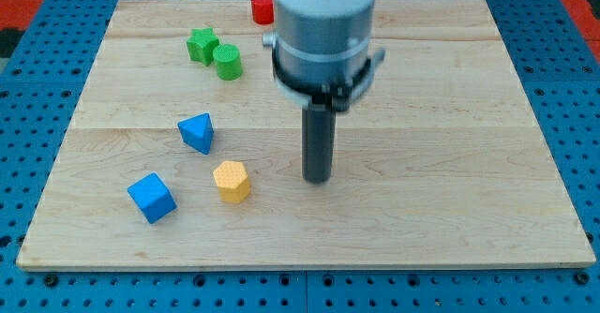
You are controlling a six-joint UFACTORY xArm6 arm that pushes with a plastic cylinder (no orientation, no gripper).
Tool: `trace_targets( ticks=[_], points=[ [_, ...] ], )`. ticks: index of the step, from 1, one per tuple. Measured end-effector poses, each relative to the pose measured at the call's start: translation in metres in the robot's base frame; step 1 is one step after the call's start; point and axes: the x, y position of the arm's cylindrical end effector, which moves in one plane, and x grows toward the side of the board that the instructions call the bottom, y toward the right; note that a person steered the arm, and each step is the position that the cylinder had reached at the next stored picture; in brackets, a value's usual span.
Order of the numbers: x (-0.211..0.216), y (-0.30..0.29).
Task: Push the yellow hexagon into the red circle
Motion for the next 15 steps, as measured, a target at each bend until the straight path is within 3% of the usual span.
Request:
trace_targets(
  ticks=[1, 2, 4, 6, 11, 12, 13, 15],
  points=[
    [0.032, -0.034],
    [0.027, -0.072],
    [-0.021, -0.087],
    [-0.028, -0.118],
    [-0.070, -0.082],
    [-0.064, -0.077],
    [-0.031, -0.081],
    [-0.041, -0.162]
  ],
)
